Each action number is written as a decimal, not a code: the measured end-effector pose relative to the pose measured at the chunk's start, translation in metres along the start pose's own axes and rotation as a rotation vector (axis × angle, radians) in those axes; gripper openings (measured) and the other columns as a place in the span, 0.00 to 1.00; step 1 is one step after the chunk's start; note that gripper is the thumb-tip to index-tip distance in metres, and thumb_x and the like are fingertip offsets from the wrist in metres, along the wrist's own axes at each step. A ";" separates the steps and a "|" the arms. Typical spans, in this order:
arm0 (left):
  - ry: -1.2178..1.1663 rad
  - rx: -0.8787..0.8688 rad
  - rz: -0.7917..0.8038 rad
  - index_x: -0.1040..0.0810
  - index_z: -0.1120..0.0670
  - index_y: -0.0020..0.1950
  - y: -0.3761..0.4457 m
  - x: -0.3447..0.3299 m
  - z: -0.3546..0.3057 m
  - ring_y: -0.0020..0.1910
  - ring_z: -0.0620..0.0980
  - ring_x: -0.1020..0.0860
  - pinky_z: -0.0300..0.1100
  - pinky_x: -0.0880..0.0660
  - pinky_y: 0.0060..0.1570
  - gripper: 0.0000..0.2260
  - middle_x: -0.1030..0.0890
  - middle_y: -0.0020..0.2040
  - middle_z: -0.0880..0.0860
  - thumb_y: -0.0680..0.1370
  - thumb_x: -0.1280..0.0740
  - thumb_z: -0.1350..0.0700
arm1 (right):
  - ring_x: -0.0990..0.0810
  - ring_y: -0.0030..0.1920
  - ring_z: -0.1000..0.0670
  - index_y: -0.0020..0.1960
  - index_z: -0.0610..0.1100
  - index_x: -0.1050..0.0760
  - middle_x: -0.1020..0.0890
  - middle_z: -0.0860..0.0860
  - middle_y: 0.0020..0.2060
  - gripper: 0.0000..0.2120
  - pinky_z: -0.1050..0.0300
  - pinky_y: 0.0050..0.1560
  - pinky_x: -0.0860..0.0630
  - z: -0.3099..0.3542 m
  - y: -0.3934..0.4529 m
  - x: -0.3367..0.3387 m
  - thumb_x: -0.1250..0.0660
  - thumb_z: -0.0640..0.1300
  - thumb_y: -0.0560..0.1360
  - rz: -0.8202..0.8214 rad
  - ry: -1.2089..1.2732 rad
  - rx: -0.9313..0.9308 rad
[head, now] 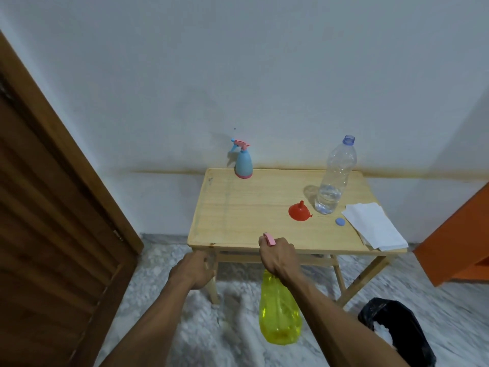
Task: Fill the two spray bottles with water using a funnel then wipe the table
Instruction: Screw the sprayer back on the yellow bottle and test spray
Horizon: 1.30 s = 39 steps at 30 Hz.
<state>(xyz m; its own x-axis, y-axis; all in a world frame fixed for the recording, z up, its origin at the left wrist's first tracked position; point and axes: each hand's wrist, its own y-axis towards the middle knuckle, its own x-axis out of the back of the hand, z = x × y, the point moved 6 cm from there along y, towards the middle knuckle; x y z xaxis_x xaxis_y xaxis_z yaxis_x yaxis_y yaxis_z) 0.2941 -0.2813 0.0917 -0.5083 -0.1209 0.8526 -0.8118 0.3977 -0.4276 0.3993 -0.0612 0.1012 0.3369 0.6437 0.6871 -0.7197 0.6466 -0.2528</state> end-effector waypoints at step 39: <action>-0.534 -0.368 -0.035 0.26 0.46 0.70 0.006 -0.021 -0.208 0.58 0.47 0.23 0.36 0.26 0.48 0.36 0.22 0.60 0.48 0.65 0.18 0.45 | 0.18 0.39 0.45 0.44 0.53 0.20 0.19 0.49 0.34 0.09 0.47 0.42 0.21 0.015 0.016 0.170 0.31 0.56 0.79 -0.235 0.607 0.414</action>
<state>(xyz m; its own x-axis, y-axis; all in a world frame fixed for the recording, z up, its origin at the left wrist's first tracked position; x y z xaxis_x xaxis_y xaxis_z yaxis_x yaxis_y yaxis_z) 0.3597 -0.0868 0.1340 -0.6331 -0.5376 0.5570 -0.7274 0.6593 -0.1905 0.4363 0.0521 0.2241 0.6968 0.6975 0.1672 -0.7164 0.6649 0.2114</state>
